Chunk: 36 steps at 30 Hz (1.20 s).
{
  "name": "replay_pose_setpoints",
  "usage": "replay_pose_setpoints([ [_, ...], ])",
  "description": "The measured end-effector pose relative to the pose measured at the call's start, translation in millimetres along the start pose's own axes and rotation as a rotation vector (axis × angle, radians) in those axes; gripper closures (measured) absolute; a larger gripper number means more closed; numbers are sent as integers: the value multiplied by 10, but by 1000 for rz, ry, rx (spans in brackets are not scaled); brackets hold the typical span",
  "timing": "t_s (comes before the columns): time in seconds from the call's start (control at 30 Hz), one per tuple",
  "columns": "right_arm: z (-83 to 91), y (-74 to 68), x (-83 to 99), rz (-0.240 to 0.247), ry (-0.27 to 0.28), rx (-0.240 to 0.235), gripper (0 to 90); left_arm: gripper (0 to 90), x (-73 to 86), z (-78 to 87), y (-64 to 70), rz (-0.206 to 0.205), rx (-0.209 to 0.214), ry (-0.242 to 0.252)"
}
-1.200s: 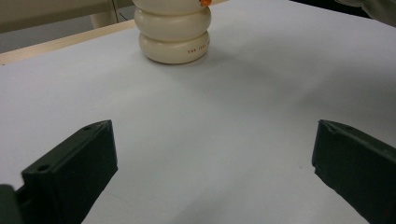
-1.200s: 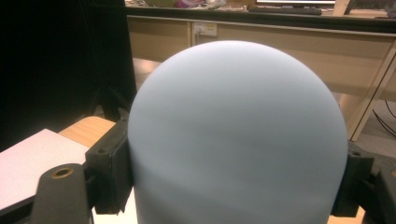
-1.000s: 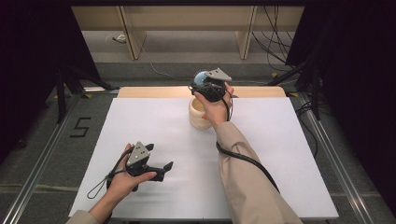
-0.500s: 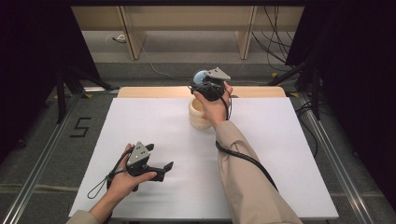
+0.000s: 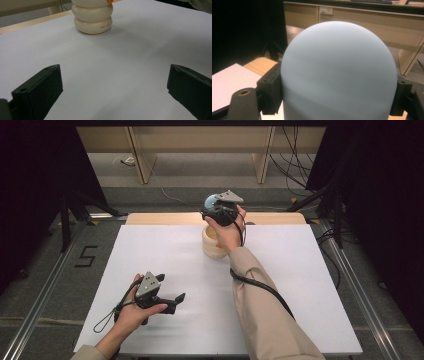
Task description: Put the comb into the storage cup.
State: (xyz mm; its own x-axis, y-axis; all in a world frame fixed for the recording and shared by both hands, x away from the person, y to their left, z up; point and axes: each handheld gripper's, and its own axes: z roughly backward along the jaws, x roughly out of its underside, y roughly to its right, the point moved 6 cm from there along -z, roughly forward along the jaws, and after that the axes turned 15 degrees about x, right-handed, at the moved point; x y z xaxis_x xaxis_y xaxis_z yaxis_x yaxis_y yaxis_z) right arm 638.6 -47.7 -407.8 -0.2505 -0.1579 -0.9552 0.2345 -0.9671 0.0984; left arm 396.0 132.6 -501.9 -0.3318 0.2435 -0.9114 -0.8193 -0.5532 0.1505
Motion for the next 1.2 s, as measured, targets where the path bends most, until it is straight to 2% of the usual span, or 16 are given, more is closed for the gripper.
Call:
replay_pose_setpoints([
  [0.13,-60,-53,-8,20,-16,-15,212,0,-5,-2,2,1,-1,3],
  [0.5,-181,-148,21,53,-40,0,211,0,-3,-3,3,-2,1,1],
  [1.2,-209,-127,36,57,-79,12,183,0,-3,0,-3,-1,2,1],
])
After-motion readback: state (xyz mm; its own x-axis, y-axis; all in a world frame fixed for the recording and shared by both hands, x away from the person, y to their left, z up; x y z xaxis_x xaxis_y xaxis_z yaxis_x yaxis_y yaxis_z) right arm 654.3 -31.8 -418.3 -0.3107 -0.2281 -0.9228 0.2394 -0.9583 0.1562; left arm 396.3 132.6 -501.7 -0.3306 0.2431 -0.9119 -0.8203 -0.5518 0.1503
